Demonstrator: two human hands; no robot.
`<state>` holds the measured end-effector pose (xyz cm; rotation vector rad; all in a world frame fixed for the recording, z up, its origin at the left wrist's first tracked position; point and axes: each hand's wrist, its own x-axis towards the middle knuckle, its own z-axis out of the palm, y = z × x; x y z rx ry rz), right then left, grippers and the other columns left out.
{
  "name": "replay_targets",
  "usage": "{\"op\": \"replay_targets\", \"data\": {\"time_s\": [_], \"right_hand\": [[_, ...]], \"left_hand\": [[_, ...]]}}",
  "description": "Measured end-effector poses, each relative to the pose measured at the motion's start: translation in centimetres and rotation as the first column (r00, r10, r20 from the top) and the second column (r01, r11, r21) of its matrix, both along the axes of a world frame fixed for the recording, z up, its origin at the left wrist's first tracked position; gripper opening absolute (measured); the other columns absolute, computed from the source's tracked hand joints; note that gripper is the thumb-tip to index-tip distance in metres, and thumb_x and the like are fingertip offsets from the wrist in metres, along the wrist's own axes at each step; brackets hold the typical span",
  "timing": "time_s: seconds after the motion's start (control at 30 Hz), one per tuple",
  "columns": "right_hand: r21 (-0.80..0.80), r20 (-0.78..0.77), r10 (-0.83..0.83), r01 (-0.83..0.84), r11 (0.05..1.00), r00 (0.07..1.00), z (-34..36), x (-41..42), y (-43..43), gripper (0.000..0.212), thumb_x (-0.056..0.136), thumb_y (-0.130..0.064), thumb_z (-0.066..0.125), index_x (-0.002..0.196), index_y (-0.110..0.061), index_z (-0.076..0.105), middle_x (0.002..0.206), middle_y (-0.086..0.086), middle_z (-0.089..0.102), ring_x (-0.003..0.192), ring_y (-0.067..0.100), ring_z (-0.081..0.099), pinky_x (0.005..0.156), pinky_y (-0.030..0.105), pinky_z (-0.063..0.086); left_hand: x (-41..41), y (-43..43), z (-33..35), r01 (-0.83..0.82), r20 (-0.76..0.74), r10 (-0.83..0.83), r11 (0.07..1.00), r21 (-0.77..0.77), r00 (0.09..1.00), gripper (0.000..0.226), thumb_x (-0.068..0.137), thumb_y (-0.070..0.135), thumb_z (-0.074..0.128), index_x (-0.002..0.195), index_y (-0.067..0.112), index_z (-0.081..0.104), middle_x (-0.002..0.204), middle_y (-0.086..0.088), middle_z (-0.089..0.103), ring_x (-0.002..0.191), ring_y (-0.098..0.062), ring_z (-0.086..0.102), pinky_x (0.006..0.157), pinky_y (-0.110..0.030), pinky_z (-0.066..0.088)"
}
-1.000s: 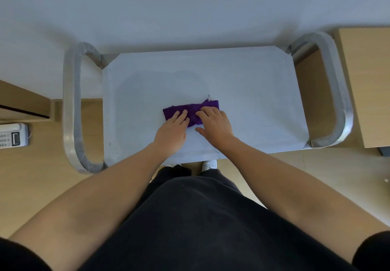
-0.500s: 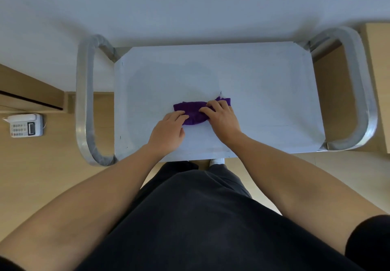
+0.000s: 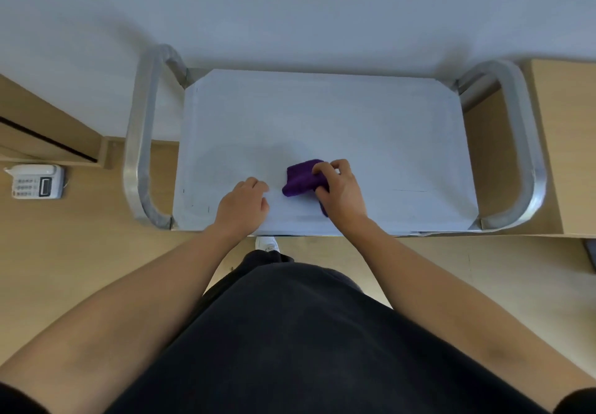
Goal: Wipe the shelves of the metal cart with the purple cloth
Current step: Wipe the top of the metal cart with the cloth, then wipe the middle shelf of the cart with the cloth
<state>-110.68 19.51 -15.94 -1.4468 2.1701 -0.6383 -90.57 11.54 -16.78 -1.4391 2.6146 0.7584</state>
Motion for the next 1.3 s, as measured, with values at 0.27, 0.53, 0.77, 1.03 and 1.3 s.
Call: {"op": "replay_targets", "data": {"time_s": [0.27, 0.53, 0.77, 1.03, 1.3], "right_hand": [[-0.009, 0.167, 0.037, -0.036, 0.999, 0.985, 0.2, 3.5, 8.7, 0.028, 0.089, -0.012, 0.057, 0.116, -0.021, 0.061, 0.121, 0.004, 0.047, 0.096, 0.023, 0.058, 0.076, 0.035, 0.054], [0.039, 0.254, 0.048, -0.06, 0.997, 0.966, 0.0, 6.0, 15.5, 0.026, 0.089, -0.012, 0.057, 0.113, -0.021, 0.061, 0.119, 0.001, 0.047, 0.091, 0.019, 0.057, 0.074, 0.031, 0.052], [0.071, 0.262, -0.025, 0.007, 0.997, 0.965, -0.5, 9.5, 16.6, 0.028, 0.088, -0.01, 0.056, 0.112, -0.021, 0.063, 0.117, -0.001, 0.048, 0.091, 0.016, 0.054, 0.074, 0.028, 0.049], [0.015, 0.251, -0.19, 0.192, 0.981, 0.949, -7.1, 15.2, 13.2, 0.028, 0.088, -0.009, 0.057, 0.112, -0.021, 0.064, 0.114, -0.002, 0.048, 0.087, 0.011, 0.052, 0.071, 0.017, 0.043], [-0.064, 0.232, -0.216, 0.236, 0.97, 0.948, -17.2, 16.4, 7.2, 0.031, 0.088, -0.01, 0.056, 0.114, -0.023, 0.064, 0.119, 0.001, 0.049, 0.084, 0.01, 0.056, 0.07, 0.015, 0.044]], "left_hand": [[3.6, 11.1, -0.6, -0.049, 0.002, 0.049, 0.999, -0.001, 0.999, 0.025, 0.093, 0.015, 0.049, 0.115, 0.015, 0.06, 0.111, 0.0, 0.06, 0.096, -0.019, 0.058, 0.07, -0.032, 0.05], [7.1, 18.4, -0.4, -0.116, 0.129, 0.102, 0.987, 0.108, 0.986, 0.021, 0.094, 0.017, 0.045, 0.11, 0.017, 0.06, 0.105, 0.002, 0.059, 0.09, -0.015, 0.052, 0.069, -0.028, 0.04], [9.9, 16.7, -0.4, -0.088, 0.142, 0.076, 0.993, 0.08, 0.987, 0.024, 0.093, 0.016, 0.046, 0.113, 0.017, 0.06, 0.109, 0.003, 0.059, 0.1, -0.017, 0.055, 0.074, -0.033, 0.049], [13.1, 10.4, -6.8, 0.085, 0.095, -0.092, 0.994, 0.07, 0.991, 0.027, 0.094, 0.018, 0.045, 0.116, 0.016, 0.061, 0.113, 0.003, 0.061, 0.103, -0.019, 0.058, 0.074, -0.038, 0.052], [13.2, 3.8, -16.3, 0.194, 0.077, -0.189, 0.978, -0.071, 0.979, 0.024, 0.093, 0.017, 0.049, 0.115, 0.014, 0.06, 0.113, -0.003, 0.061, 0.105, -0.023, 0.056, 0.074, -0.04, 0.052]]}}
